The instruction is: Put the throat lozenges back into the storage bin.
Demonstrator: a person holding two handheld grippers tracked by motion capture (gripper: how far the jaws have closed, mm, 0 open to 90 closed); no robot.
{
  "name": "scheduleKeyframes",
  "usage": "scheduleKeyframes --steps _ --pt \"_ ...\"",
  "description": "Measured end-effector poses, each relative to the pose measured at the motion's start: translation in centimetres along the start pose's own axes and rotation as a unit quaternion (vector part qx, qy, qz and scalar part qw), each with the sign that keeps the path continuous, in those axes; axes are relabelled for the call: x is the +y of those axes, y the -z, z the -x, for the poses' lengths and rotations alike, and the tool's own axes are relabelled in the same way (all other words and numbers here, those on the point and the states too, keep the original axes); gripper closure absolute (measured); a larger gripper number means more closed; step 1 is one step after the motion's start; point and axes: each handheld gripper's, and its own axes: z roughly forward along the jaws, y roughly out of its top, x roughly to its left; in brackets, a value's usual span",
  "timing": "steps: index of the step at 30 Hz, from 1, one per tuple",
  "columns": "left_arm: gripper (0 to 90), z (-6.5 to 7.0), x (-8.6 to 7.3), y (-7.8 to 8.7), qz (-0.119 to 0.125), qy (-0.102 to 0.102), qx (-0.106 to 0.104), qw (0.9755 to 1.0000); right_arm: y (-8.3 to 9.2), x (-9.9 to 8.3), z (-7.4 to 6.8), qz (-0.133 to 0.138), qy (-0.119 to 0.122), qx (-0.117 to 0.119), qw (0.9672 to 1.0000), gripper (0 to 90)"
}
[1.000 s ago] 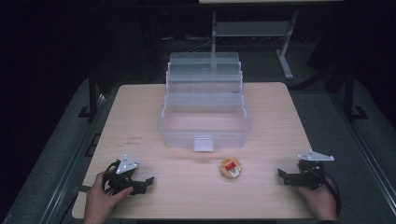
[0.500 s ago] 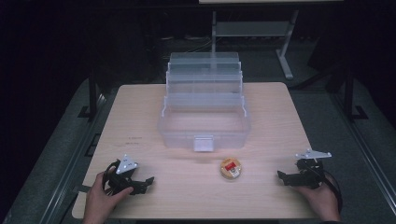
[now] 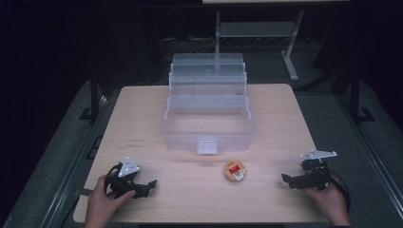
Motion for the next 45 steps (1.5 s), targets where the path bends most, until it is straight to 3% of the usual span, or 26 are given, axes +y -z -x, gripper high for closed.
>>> scheduleKeyframes --steps 7,45 --pt "10.8 0.0 0.0 0.0 0.000 0.000 0.000 1.0000 0.1 0.7 -0.3 -0.005 0.018 0.007 0.9998 0.1" --pt "10.8 0.0 0.0 0.0 0.000 0.000 0.000 1.0000 -0.2 3.7 -2.9 -0.022 0.069 0.049 0.9962 0.1"
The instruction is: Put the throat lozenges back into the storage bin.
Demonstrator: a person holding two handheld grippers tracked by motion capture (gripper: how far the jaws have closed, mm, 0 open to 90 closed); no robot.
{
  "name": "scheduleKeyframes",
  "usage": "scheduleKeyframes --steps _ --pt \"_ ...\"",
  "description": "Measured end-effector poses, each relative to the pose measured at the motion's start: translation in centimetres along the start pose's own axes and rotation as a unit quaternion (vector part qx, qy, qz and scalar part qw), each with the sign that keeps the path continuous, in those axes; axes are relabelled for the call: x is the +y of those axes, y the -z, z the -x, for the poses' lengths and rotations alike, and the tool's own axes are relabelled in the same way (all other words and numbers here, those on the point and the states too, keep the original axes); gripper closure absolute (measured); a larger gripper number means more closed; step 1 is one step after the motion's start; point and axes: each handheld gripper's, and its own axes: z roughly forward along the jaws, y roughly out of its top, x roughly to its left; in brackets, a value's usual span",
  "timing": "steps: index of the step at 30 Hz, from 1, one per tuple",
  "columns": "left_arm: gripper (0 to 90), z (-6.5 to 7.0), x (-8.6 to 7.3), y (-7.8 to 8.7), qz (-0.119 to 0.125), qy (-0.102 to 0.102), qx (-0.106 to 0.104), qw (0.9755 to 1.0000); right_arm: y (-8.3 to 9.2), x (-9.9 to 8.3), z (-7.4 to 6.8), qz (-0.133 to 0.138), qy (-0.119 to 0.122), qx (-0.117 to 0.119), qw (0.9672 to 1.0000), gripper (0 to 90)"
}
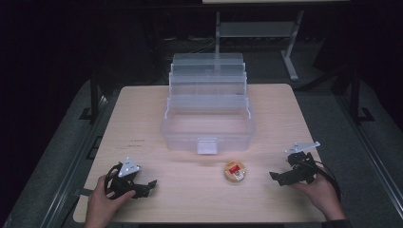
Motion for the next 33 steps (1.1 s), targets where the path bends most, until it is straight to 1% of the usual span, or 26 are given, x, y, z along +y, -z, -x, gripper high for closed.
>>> scheduleKeyframes --steps 7,9,11,18,21,24,33 --pt "10.7 0.0 0.0 0.0 0.000 0.000 0.000 1.0000 -0.3 0.6 -0.5 -0.004 0.005 0.005 1.0000 0.1" --pt "10.7 0.0 0.0 0.0 0.000 0.000 0.000 1.0000 -0.3 0.9 -0.6 -0.005 0.011 0.006 0.9999 0.1" --pt "10.7 0.0 0.0 0.0 0.000 0.000 0.000 1.0000 -0.4 1.1 -0.8 -0.006 0.011 0.008 0.9999 0.1" --pt "10.7 0.0 0.0 0.0 0.000 0.000 0.000 1.0000 -0.6 1.9 -1.3 -0.010 0.021 0.014 0.9996 0.1" --pt "10.7 0.0 0.0 0.0 0.000 0.000 0.000 1.0000 -0.7 2.2 -1.4 -0.007 0.024 0.017 0.9995 0.1" --pt "10.7 0.0 0.0 0.0 0.000 0.000 0.000 1.0000 -0.9 2.4 -1.6 -0.012 0.028 0.018 0.9994 0.1" --pt "10.7 0.0 0.0 0.0 -0.001 0.000 0.000 1.0000 -1.0 3.2 -2.0 -0.011 0.038 0.021 0.9990 0.1"
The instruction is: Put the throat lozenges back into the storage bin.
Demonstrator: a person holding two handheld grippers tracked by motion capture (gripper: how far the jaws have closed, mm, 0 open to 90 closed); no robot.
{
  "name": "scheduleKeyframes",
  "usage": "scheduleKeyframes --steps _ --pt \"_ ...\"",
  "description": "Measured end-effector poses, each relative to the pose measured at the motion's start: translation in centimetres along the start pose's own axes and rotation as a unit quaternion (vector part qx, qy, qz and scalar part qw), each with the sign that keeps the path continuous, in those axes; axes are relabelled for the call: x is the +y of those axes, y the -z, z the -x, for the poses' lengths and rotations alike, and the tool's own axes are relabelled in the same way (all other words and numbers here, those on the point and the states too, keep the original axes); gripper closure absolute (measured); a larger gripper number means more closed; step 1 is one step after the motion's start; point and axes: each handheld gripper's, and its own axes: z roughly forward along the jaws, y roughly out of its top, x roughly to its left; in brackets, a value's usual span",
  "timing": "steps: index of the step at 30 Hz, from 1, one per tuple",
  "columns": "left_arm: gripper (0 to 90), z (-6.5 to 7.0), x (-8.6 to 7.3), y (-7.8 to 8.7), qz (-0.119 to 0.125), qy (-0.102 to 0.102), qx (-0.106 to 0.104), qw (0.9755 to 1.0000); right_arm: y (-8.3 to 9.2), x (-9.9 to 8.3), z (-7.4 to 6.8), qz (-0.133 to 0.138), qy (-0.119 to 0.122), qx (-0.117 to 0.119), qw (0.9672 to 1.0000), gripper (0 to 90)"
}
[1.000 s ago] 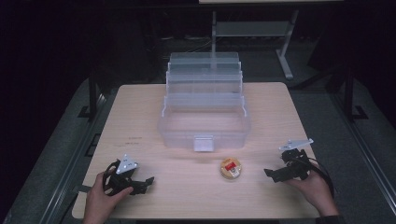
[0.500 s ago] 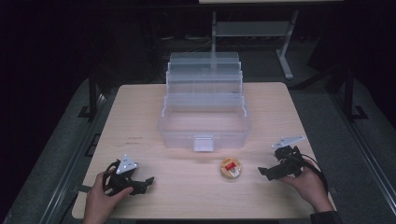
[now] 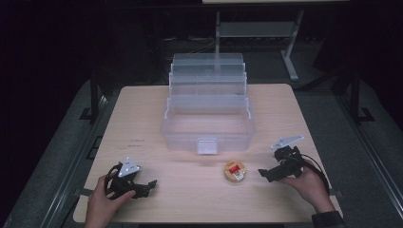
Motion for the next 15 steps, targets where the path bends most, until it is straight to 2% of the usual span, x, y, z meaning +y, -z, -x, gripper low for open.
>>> scheduleKeyframes --steps 15 --pt "10.7 0.0 0.0 0.0 0.000 0.000 0.000 1.0000 -0.7 1.2 -1.0 -0.008 0.018 0.012 0.9997 0.1"
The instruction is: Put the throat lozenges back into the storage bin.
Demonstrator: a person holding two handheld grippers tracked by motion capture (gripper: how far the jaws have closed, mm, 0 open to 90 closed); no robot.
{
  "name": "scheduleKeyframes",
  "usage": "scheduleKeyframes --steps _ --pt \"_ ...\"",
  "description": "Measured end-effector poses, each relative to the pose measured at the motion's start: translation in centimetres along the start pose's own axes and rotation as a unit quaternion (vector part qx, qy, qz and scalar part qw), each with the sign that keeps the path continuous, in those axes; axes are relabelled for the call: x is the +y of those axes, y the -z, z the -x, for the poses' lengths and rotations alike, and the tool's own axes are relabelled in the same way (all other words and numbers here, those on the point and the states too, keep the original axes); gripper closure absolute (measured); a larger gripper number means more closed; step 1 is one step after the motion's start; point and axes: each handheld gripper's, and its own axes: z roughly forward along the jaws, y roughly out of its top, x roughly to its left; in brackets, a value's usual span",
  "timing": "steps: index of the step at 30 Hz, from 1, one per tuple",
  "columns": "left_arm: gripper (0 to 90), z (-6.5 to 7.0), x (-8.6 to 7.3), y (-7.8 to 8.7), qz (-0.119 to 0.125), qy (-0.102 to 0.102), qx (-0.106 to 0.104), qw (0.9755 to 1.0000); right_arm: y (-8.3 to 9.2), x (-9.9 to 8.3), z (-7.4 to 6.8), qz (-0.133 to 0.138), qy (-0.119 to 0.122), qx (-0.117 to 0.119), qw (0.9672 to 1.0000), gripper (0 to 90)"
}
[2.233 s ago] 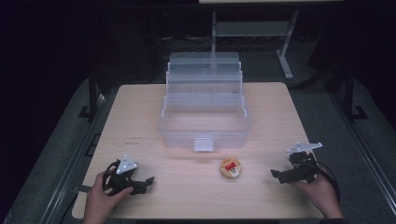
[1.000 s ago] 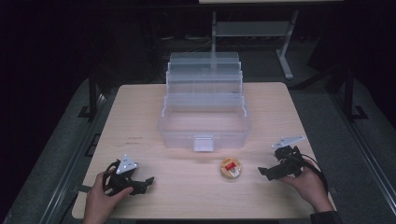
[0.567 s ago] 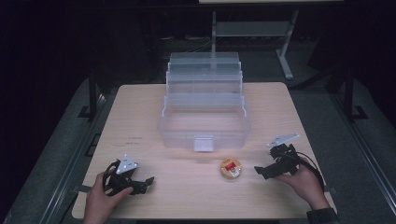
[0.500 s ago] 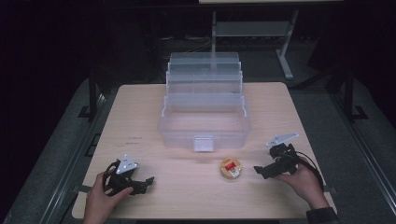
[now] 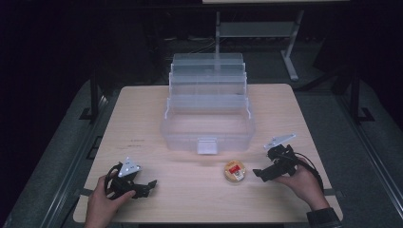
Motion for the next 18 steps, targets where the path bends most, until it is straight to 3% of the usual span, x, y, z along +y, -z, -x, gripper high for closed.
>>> scheduleKeyframes --steps 18 --pt "10.8 0.0 0.0 0.0 0.000 0.000 0.000 1.0000 -0.6 1.8 -1.1 -0.004 0.026 0.012 0.9996 0.1"
